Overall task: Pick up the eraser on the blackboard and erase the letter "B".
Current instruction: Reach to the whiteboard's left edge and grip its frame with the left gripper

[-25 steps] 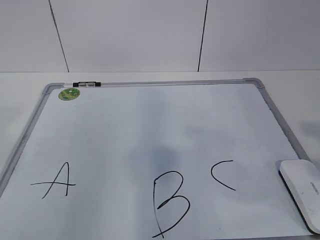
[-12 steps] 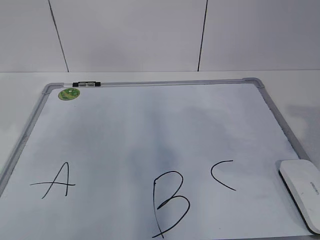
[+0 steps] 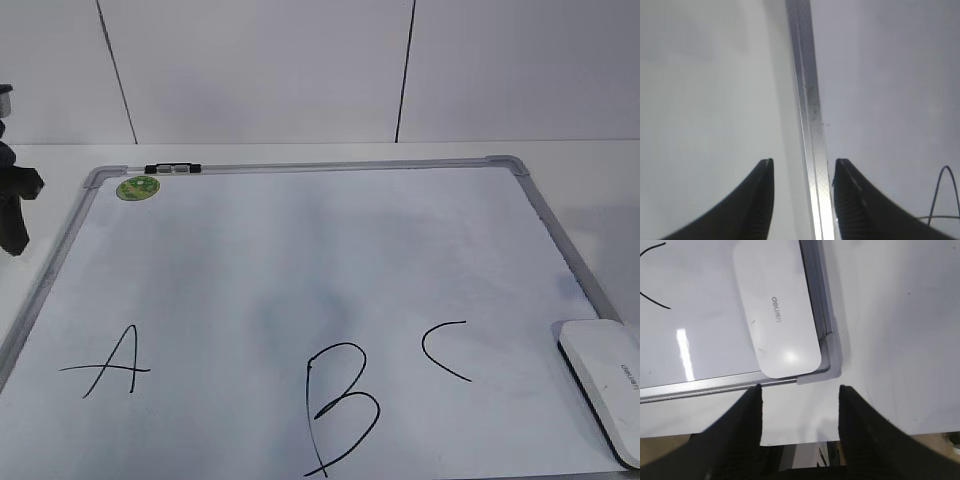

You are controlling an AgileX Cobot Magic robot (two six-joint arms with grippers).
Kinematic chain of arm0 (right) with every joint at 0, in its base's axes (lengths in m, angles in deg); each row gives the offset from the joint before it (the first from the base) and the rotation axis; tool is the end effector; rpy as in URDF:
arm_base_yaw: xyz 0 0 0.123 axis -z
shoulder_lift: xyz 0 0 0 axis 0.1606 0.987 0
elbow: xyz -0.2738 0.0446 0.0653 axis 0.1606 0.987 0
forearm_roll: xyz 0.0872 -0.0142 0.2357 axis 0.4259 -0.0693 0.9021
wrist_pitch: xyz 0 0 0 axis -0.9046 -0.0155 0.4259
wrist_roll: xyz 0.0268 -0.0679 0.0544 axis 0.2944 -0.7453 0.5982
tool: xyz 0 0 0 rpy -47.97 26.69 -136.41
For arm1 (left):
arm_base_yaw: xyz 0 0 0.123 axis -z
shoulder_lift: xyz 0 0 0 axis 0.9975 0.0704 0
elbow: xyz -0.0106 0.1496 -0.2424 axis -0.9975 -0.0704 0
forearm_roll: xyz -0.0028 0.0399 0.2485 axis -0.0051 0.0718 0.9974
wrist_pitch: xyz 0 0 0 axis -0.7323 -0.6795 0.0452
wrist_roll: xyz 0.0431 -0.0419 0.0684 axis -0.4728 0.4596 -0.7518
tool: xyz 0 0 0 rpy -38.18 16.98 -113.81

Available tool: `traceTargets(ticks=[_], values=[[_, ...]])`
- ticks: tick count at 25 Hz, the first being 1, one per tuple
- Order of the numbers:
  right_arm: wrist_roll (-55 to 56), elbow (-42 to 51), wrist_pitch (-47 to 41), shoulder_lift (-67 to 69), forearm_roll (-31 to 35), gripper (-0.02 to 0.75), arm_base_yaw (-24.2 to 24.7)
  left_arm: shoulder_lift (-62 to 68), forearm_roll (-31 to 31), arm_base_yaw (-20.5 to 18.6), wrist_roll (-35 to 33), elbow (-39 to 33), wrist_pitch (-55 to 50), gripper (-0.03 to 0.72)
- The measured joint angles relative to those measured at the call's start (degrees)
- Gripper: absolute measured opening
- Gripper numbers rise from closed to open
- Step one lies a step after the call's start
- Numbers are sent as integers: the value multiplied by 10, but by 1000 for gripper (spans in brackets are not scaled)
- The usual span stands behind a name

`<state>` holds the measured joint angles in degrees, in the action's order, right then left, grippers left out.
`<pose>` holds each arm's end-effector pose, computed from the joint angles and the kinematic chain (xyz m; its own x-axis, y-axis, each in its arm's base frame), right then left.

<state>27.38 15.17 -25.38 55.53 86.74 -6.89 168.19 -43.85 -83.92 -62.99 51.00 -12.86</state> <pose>0.1709 0.0019 0.2953 -0.9621 0.1378 -0.2354 0.1124 0.9866 0.1185 0.3514 -0.0192 0.2235 -0.9844 0.0443 -0.1704 0.0569 0.9959 -0.0701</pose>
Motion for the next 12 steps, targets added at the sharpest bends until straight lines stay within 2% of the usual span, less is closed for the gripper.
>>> traceTargets(ticks=[7,12], values=[[-2,-1,9,16,1,412,0,73,-1,0,0,51,12,298],[-2,-1,16,19,1,412,0,102,-1,0,-7,59,16,286]])
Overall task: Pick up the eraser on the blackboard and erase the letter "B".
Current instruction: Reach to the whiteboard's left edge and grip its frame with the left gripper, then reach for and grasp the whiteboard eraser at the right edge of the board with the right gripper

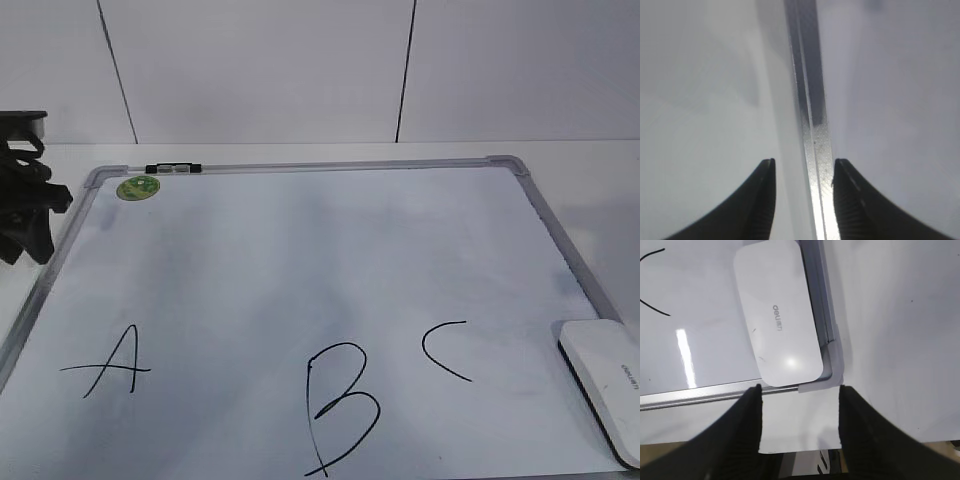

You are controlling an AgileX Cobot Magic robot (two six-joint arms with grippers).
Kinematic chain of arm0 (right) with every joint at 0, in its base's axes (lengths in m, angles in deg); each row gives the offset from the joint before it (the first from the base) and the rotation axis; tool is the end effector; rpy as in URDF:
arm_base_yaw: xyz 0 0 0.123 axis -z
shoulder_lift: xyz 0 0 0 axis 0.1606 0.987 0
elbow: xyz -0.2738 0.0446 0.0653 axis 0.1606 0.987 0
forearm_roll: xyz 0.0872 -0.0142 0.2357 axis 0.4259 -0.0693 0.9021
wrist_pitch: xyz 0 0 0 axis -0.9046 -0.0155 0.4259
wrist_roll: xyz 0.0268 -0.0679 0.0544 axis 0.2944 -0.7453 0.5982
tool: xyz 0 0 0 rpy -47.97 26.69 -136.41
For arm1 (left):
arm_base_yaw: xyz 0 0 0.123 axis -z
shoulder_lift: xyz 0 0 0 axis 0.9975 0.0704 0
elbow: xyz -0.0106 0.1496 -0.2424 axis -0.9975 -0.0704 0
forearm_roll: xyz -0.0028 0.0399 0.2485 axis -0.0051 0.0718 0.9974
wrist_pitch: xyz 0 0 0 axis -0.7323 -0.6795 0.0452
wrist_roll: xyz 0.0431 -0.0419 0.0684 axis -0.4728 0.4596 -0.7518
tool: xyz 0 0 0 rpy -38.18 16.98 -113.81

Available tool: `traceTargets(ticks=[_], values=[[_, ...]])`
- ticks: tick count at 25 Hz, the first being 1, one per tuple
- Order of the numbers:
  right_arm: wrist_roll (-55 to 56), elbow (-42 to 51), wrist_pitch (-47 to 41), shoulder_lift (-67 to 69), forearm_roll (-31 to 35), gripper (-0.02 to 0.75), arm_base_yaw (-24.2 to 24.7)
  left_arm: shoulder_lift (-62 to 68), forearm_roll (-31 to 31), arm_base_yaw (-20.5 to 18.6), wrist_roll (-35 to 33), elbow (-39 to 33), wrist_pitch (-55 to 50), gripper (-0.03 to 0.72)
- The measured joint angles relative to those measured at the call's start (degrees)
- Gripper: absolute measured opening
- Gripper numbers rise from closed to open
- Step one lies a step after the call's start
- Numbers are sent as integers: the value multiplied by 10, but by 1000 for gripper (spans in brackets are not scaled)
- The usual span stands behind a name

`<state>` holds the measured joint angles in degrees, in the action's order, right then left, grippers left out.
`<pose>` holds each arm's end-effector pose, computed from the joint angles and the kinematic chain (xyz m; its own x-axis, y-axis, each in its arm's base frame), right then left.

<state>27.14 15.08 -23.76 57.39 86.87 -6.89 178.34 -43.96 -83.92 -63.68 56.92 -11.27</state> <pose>0.1791 0.0017 0.2907 -0.9627 0.1373 -0.2330 0.1118 0.9866 0.1191 0.3865 -0.0205 0.1841 -0.9906 0.0534 -0.1256 0.0626 0.9956 -0.0701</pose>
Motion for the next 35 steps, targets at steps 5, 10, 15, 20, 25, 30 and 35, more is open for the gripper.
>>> traceTargets(ticks=[5,10,15,20,25,30,35], values=[[0,-2,1,0,0,412,0,16,0,0,-1,0,2,285],[0,-2,1,0,0,412,0,16,-1,0,-3,0,3,285],[0,-2,1,0,0,412,0,26,-1,0,-3,0,3,281],[0,-2,1,0,1,412,0,41,-1,0,-3,0,4,279],[0,-2,1,0,1,412,0,47,-1,0,-3,4,1,267],[0,-2,1,4,3,413,0,47,-2,0,-3,5,0,200],[4,-2,1,35,3,414,0,47,-5,0,-3,5,-2,155]])
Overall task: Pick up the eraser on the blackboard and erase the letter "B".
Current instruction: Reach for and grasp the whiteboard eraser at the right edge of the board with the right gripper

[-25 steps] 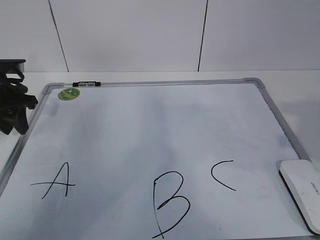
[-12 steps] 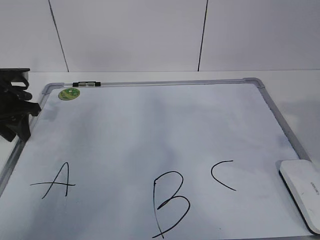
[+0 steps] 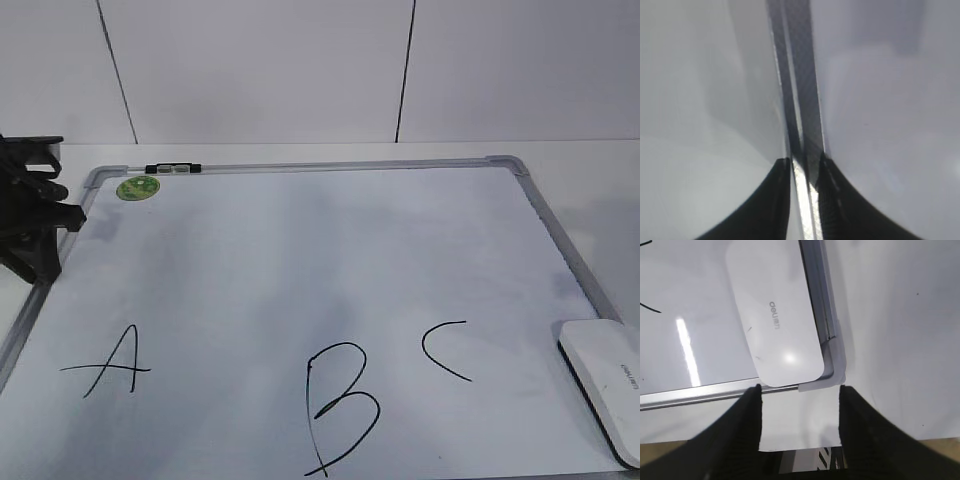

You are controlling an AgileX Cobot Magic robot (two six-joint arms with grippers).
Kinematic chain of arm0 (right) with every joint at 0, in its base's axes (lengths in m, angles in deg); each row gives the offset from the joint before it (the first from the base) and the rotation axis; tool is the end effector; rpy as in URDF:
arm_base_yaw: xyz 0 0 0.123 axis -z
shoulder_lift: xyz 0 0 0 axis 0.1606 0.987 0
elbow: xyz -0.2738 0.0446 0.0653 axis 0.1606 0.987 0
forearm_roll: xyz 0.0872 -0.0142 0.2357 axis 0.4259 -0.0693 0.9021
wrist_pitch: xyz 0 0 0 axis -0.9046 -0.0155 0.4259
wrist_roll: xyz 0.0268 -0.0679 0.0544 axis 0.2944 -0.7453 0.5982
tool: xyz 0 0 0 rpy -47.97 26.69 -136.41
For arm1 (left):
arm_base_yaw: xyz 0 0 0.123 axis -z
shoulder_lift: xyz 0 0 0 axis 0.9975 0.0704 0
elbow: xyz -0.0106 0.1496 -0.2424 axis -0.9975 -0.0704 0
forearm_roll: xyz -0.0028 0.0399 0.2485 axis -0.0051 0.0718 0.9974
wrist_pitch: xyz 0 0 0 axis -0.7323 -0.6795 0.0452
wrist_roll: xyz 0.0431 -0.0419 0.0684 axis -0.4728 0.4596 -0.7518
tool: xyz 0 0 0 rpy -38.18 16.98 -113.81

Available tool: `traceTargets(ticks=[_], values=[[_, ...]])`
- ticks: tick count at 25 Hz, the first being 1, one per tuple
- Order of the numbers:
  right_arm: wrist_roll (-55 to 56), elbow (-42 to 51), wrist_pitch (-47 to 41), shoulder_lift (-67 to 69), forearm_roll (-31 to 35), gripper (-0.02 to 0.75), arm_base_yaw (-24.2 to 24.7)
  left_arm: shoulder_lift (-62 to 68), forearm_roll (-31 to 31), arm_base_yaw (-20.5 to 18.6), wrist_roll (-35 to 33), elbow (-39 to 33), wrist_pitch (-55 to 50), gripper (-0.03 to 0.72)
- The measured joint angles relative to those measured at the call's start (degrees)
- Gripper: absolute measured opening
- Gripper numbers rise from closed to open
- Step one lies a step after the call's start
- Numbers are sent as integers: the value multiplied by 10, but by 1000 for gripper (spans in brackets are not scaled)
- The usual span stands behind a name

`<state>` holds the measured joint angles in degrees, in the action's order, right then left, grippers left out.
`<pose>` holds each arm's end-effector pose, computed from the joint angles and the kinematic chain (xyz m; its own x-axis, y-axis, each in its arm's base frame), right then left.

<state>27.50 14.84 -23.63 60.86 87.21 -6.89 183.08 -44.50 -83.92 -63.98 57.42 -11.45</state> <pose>0.1896 0.0018 0.2808 -0.9729 0.1463 -0.1790 0.1256 0.9846 0.1219 0.3917 -0.0214 0.1540 -0.9973 0.0538 -0.0494 0.0576 0.9951 -0.0799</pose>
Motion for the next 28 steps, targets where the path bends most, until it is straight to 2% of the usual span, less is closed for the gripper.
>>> traceTargets(ticks=[4,6,11,20,28], values=[[1,0,9,22,0,444,0,0,-1,0,0,1,0,69],[2,0,16,32,0,478,-1,0,-3,0,1,1,0,57],[0,0,43,53,0,537,-19,0,-3,0,3,1,0,53],[1,0,85,119,-5,541,-95,0,-3,0,4,1,0,52],[4,-1,103,145,-75,544,-107,0,-5,0,4,1,-3,52]])
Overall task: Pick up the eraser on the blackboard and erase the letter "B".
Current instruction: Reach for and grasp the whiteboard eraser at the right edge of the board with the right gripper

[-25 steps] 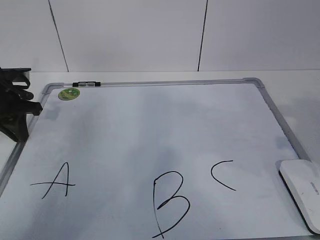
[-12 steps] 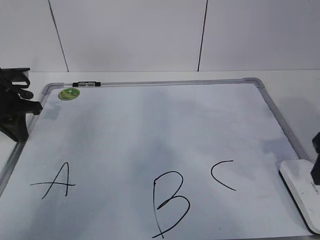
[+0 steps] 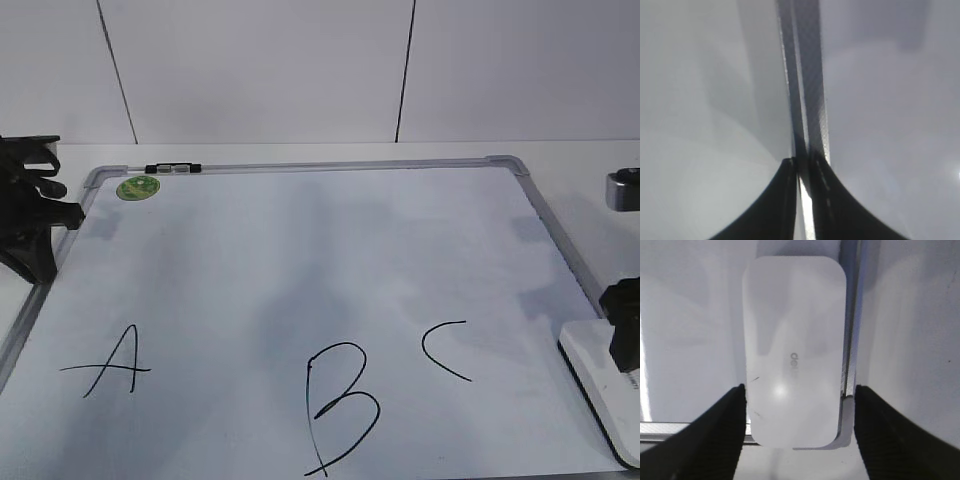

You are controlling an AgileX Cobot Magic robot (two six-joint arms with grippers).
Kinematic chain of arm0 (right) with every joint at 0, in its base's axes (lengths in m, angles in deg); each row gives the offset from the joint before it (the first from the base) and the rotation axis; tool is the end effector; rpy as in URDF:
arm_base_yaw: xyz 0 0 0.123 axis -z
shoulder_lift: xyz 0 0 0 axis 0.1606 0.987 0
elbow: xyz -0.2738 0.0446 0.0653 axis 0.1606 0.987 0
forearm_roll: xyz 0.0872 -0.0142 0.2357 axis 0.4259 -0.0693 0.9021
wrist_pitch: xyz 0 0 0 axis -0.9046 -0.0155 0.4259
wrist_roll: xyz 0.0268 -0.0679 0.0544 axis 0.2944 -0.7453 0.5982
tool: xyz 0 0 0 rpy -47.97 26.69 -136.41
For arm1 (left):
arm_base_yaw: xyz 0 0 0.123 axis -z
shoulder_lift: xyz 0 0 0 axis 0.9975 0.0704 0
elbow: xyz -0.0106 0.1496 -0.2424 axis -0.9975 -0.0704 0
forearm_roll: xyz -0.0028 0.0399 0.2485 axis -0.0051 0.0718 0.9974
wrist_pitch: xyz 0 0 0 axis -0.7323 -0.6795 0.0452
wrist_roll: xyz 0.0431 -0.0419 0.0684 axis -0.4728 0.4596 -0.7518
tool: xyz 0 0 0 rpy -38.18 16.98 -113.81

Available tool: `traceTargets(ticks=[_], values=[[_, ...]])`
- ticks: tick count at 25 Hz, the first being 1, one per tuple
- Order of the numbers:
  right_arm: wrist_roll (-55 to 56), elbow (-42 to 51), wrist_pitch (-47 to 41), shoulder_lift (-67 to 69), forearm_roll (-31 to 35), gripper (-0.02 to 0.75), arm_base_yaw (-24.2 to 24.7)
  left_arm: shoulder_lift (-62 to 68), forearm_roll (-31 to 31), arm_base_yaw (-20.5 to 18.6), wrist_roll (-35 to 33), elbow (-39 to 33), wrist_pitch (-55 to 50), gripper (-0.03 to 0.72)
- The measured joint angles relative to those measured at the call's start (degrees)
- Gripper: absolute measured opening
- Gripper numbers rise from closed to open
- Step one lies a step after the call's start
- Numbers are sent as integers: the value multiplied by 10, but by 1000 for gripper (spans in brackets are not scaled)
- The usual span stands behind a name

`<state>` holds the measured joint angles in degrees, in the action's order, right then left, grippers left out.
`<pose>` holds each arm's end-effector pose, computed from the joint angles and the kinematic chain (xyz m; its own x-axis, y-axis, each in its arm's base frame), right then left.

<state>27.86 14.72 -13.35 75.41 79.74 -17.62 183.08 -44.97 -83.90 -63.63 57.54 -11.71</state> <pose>0.2371 0.0336 0.2286 -0.9895 -0.0839 -0.1180 -0.0836 0.9965 -0.0077 0.3918 -0.0221 0.1545 -0.9980 0.0438 -0.0465 0.0478 0.9950 -0.0874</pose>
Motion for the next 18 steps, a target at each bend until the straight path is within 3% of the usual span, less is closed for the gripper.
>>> traceTargets(ticks=[3,9,18], values=[[26,0,13,0,-3,552,0,0,0,0,0,0,0,52],[52,0,25,26,-3,647,0,0,0,0,0,0,0,52],[53,0,46,86,-2,654,0,0,0,0,0,1,-4,52]])
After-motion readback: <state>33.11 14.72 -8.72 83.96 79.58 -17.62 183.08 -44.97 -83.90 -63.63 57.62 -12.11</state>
